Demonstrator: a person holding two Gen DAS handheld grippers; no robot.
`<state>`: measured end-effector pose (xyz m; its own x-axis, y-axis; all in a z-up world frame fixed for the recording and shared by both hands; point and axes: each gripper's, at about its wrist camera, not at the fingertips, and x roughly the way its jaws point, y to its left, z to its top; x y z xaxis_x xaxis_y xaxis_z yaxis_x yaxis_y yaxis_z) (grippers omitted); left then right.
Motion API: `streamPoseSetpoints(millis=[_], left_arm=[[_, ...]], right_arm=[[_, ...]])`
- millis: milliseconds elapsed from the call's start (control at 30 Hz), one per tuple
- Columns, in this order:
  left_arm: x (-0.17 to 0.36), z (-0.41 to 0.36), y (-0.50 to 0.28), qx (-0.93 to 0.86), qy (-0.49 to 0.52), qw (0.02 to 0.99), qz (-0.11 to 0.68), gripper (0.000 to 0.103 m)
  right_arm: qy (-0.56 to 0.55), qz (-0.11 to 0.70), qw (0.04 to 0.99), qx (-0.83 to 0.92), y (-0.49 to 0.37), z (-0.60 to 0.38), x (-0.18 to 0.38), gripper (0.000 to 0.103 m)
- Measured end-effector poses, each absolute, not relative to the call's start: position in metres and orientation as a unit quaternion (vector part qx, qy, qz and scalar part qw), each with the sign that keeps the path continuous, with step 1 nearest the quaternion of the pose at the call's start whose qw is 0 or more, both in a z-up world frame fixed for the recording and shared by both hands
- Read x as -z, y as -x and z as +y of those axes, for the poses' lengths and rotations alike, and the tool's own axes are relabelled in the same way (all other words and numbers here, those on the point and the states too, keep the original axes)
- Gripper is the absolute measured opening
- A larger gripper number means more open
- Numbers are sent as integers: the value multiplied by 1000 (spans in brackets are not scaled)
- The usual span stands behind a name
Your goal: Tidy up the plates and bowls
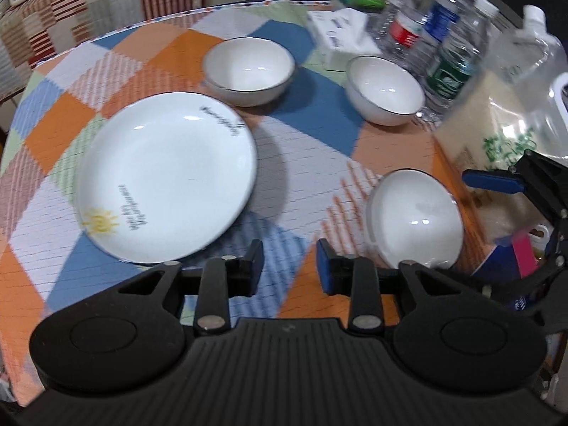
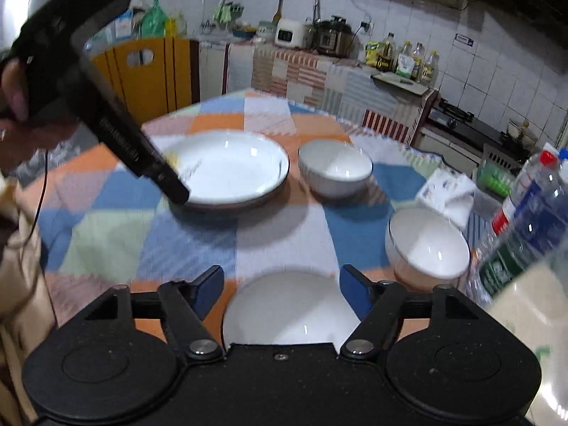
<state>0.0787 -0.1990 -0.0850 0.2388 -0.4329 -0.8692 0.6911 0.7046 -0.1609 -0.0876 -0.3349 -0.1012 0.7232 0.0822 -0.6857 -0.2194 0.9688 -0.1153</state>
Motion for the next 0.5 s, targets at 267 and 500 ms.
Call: streamPoseSetpoints(millis=[267, 500], left_arm=[[109, -225, -58, 377, -106, 773, 499, 48], [129, -236, -50, 383, -117, 770, 497, 56]], right_arm=[[74, 368, 924, -66, 106, -350, 121, 97], [88, 389, 915, -59, 116, -352, 140, 97]])
